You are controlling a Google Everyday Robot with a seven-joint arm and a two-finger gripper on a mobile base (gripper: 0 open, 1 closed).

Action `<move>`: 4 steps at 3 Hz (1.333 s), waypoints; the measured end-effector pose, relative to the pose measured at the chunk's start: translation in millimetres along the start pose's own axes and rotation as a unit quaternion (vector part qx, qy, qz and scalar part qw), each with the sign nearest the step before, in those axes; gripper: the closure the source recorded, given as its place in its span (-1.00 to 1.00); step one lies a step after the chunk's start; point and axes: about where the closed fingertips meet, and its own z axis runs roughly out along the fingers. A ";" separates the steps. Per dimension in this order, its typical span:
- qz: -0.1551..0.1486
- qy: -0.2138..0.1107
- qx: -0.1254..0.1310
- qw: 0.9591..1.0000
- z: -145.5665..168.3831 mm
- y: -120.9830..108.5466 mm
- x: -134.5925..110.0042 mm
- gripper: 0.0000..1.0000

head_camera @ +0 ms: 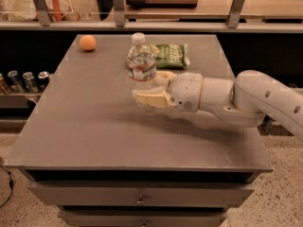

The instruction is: Move water bottle near green jalapeno chip bag

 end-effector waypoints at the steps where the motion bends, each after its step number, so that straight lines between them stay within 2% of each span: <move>1: -0.017 0.013 0.021 1.000 -10.4 -21.5 -6.1 1.00; 2: -0.028 0.024 0.052 0.998 -26.4 -50.0 -8.7 1.00; 4: -0.037 0.039 0.109 0.993 -34.4 -101.1 -1.6 1.00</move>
Offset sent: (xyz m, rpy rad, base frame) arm 0.0634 -0.0757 0.0273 -0.0790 -0.0741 -0.1906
